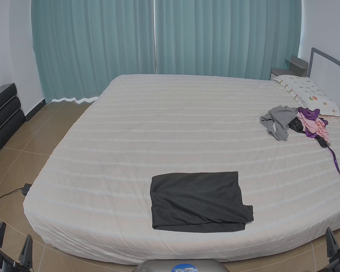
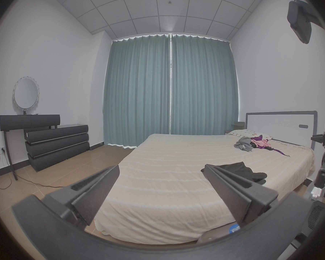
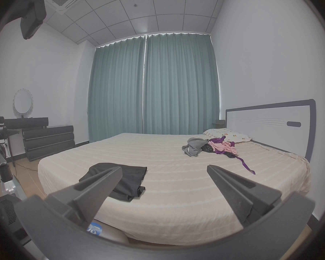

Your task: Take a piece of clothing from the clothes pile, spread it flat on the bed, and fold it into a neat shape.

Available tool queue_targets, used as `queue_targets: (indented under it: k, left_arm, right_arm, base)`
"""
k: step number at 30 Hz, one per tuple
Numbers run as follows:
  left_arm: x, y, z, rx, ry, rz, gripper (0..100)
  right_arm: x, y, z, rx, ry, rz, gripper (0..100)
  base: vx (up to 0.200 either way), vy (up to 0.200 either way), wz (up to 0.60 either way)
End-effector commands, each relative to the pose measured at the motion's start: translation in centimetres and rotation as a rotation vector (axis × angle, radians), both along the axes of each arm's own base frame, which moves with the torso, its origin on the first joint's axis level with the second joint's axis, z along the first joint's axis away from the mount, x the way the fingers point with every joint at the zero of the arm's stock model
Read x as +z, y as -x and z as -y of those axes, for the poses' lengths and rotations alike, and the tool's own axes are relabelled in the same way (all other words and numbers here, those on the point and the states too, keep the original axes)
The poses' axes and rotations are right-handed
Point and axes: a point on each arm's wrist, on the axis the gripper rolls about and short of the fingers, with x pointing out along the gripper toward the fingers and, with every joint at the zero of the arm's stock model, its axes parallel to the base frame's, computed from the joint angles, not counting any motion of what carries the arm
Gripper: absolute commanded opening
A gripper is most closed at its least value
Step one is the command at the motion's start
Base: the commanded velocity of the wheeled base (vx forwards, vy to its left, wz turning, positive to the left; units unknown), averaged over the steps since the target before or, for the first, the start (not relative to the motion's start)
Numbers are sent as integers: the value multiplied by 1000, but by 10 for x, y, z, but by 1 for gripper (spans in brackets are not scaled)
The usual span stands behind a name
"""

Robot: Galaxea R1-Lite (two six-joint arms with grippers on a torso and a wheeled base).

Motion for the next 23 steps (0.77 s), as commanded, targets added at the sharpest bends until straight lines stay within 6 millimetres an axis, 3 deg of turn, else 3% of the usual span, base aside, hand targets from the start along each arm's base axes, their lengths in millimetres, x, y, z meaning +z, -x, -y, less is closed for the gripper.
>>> queue_targets:
  k: [1,23]
  left_arm:
    - [-5,-1,0,1,0,-12,100]
    - [-5,-1,0,4,0,-12,100]
  right_arm:
    - [-5,0,0,3,0,-4,100]
    - [-5,0,0,10,-20,-3,100]
  base:
    - [0,0,0]
    - [0,0,0]
